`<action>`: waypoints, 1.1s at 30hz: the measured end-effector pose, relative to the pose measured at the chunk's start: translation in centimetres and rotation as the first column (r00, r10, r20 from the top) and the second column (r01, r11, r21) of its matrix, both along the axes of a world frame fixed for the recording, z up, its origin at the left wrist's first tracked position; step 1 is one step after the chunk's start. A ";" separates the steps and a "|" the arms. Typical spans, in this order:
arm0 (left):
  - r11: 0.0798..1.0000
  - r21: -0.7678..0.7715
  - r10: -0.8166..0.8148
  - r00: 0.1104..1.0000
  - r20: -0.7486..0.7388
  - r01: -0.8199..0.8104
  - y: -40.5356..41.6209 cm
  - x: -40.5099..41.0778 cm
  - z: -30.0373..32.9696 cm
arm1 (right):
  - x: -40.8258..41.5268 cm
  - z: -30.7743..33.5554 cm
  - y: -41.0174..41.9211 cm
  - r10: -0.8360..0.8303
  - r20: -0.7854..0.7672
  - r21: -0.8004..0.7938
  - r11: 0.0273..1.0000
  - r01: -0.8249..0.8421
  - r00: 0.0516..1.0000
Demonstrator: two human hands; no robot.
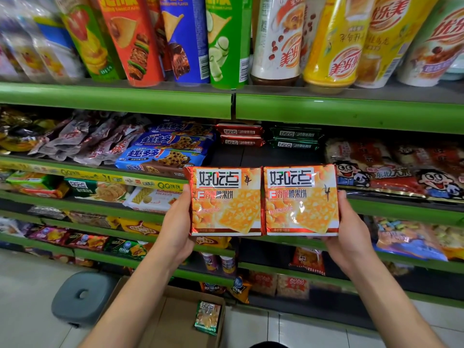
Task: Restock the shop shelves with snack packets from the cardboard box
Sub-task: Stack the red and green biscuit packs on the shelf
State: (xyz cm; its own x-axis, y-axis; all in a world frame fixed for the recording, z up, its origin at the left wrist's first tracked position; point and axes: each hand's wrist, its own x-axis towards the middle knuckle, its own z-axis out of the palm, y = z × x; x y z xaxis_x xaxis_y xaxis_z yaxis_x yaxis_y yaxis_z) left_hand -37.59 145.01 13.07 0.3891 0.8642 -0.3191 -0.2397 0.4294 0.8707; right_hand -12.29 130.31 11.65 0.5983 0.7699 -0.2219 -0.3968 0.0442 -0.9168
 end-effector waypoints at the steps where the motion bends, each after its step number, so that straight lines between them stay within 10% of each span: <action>1: 1.000 -0.005 0.001 1.000 0.018 -0.001 0.0 0.0 0.1 | 0.0 0.0 0.0 0.000 -0.002 0.003 1.000 0.000 1.000; 23: 0.997 0.048 -0.063 0.992 0.107 0.058 -0.1 0.3 -0.4 | -0.2 0.5 -0.4 0.077 -0.061 0.084 0.994 -0.072 0.995; 33: 0.917 -0.332 -0.015 0.851 0.526 0.221 -0.3 2.0 -0.6 | -1.6 1.1 1.3 0.299 -0.612 0.278 0.948 -0.155 0.732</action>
